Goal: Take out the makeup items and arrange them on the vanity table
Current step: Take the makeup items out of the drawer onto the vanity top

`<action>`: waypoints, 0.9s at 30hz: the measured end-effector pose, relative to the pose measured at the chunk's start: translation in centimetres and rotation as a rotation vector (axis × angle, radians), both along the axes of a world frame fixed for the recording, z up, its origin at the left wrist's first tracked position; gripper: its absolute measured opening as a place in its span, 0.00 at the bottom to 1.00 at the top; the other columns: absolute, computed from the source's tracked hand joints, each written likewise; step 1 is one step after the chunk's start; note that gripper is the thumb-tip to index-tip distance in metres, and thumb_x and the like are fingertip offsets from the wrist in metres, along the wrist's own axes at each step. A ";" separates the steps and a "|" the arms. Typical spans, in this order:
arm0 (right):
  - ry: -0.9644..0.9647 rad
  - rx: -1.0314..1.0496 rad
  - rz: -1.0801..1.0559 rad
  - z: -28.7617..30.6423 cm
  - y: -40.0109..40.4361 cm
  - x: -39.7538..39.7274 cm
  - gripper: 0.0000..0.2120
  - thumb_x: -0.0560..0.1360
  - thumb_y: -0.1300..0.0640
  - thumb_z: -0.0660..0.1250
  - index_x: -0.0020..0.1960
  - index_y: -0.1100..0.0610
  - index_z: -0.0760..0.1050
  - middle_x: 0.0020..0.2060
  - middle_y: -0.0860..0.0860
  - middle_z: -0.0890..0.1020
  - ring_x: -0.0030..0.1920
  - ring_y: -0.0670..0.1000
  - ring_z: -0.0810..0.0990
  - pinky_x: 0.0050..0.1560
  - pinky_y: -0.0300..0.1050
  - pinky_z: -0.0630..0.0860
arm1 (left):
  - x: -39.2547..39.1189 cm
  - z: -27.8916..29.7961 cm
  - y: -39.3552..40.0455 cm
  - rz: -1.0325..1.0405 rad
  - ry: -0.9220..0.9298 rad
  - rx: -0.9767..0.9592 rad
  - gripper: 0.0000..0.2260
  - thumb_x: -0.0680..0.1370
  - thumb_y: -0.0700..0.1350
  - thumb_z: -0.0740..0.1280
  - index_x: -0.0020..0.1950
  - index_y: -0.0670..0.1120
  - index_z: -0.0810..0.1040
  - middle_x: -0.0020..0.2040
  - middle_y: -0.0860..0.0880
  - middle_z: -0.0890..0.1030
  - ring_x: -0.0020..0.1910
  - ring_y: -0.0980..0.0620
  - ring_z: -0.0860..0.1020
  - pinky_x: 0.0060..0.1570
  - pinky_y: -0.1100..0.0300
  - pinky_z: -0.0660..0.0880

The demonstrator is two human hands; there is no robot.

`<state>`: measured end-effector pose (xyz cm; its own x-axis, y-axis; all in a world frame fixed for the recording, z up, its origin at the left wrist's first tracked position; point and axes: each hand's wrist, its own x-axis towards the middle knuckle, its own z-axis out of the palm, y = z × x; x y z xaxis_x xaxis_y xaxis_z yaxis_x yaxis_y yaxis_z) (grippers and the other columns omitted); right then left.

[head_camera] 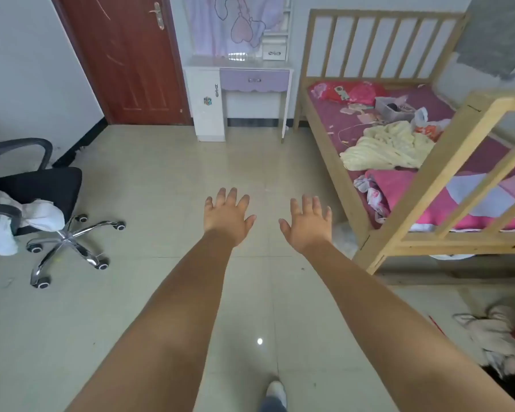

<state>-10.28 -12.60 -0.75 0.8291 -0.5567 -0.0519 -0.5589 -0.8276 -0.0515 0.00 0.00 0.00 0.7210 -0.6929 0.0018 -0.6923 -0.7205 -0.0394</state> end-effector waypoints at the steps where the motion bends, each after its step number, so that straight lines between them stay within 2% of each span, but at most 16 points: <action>1: 0.025 0.006 -0.004 -0.2 -1.2 1.7 0.27 0.79 0.44 0.45 0.74 0.54 0.46 0.75 0.56 0.48 0.75 0.57 0.44 0.72 0.58 0.45 | 1.8 0.0 -1.0 0.024 0.011 0.028 0.24 0.80 0.57 0.47 0.74 0.50 0.51 0.76 0.47 0.51 0.74 0.44 0.47 0.71 0.46 0.49; 6: 0.009 0.051 0.022 -1.0 -7.0 11.4 0.28 0.79 0.44 0.46 0.74 0.54 0.47 0.75 0.55 0.49 0.74 0.57 0.44 0.72 0.58 0.45 | 10.9 -0.1 -5.9 0.078 0.029 0.052 0.24 0.80 0.57 0.47 0.74 0.51 0.50 0.76 0.48 0.50 0.75 0.45 0.47 0.71 0.47 0.49; 11: 0.013 0.000 0.069 -0.6 -11.4 21.4 0.27 0.79 0.43 0.45 0.74 0.53 0.47 0.75 0.55 0.49 0.75 0.57 0.44 0.72 0.57 0.46 | 20.2 0.7 -9.6 0.110 0.032 0.045 0.24 0.80 0.57 0.47 0.74 0.50 0.50 0.76 0.49 0.49 0.75 0.46 0.46 0.72 0.48 0.48; 19: -0.032 -0.050 0.054 1.9 -20.4 44.4 0.27 0.79 0.43 0.45 0.74 0.52 0.47 0.75 0.55 0.48 0.75 0.57 0.45 0.72 0.57 0.45 | 43.5 2.5 -17.2 0.128 -0.041 0.053 0.23 0.80 0.56 0.48 0.74 0.51 0.51 0.76 0.48 0.52 0.75 0.45 0.48 0.71 0.47 0.50; 27: -0.074 -0.053 -0.001 3.7 -29.6 61.8 0.27 0.79 0.43 0.45 0.74 0.52 0.48 0.75 0.54 0.48 0.75 0.56 0.45 0.73 0.57 0.46 | 62.2 4.2 -26.3 0.086 -0.039 0.043 0.23 0.80 0.56 0.48 0.74 0.51 0.51 0.76 0.49 0.52 0.75 0.45 0.47 0.71 0.47 0.49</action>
<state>51.51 -42.20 2.94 0.8292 -0.5576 0.0389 -0.5558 -0.8299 -0.0492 62.23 -26.29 4.22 0.7779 -0.6284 0.0031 -0.6252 -0.7744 -0.0972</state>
